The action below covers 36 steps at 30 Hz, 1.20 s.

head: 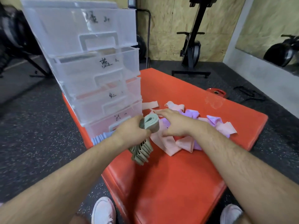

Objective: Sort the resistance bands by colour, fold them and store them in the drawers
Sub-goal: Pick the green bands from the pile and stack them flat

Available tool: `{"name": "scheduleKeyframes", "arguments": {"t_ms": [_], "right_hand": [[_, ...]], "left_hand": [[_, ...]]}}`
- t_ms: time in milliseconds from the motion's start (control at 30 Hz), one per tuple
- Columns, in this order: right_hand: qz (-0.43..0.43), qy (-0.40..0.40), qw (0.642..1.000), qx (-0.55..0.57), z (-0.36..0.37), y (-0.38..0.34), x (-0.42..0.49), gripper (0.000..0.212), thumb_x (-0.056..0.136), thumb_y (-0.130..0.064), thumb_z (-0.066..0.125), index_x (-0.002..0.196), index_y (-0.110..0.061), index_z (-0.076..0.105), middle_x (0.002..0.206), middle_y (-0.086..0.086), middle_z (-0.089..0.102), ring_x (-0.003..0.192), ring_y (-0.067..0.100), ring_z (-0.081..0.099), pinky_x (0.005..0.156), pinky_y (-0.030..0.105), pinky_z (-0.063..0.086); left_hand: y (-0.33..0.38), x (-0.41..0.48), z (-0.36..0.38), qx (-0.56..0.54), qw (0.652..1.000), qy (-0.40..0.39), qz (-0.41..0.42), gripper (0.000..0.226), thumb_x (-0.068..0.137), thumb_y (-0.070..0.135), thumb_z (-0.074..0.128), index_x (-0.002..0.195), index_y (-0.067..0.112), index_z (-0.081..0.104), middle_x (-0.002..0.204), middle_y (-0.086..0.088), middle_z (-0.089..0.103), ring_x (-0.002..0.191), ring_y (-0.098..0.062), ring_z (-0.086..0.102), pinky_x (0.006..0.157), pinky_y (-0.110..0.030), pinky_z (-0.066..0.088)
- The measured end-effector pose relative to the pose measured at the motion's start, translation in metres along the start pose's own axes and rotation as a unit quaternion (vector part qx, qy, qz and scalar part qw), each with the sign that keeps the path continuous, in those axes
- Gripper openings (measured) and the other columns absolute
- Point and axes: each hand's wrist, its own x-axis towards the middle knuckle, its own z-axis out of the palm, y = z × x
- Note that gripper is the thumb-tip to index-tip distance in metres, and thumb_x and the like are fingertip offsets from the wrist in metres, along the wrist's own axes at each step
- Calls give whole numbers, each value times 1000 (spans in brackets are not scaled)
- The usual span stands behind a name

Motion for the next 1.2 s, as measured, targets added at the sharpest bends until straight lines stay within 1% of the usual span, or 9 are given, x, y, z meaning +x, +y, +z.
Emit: {"name": "scheduleKeyframes", "arguments": {"t_ms": [167,367,467,600,733,833,933,1067,1200], "right_hand": [[18,7,999,-34,15,6,87,72,69,-38,58,139,-39,42,141,0,44,132,32,43,105,48,42],[62,-46,990,-117,20,38,190,98,67,-45,70,153,-41,21,164,0,22,150,35,22,115,53,30],[49,-47,986,-150,29,42,206,44,70,-44,71,112,-39,57,114,-10,64,105,25,58,90,38,48],[49,-12,998,-47,15,39,168,14,71,-24,71,78,-20,59,74,-3,60,69,22,56,54,25,46],[56,56,992,-102,-8,37,101,22,90,-25,53,109,-22,64,111,7,62,108,31,58,88,41,49],[86,5,985,-147,6,20,50,38,87,-51,42,121,-40,56,129,3,47,131,31,33,101,56,31],[91,-49,987,-120,42,12,25,72,78,-56,55,145,-46,29,147,-5,24,145,37,4,102,72,21],[79,-25,987,-136,54,23,31,72,88,-31,61,152,-39,26,140,0,37,131,37,39,94,53,45],[69,68,989,-108,48,33,24,43,97,-20,48,139,-32,50,132,5,48,124,37,40,90,44,40]], "left_hand": [[-1,24,1,-56,998,38,-16,31,85,52,61,102,27,56,93,9,67,86,-14,63,70,-28,45],[-3,45,-1,-68,995,55,-47,28,82,44,63,102,26,55,93,6,67,86,-18,64,68,-29,46],[-2,52,0,-82,994,57,-47,17,84,36,63,94,27,52,84,11,62,81,-13,60,64,-26,42],[-1,57,0,-117,989,63,-65,23,81,36,64,99,26,55,86,13,61,83,-13,61,57,-23,38],[4,57,0,-124,987,59,-80,32,81,41,65,106,24,55,91,9,62,86,-16,61,61,-28,42],[10,57,2,-127,987,62,-80,30,80,37,65,105,24,55,90,7,64,82,-13,61,65,-30,46],[15,55,7,-123,987,60,-84,27,79,34,67,100,22,55,85,5,64,78,-11,60,59,-28,42],[20,50,12,-108,989,52,-82,28,76,36,67,97,23,56,85,2,67,80,-17,64,67,-34,52],[23,47,11,-124,987,58,-84,27,77,33,67,99,23,56,87,0,67,81,-18,64,72,-37,55]]}}
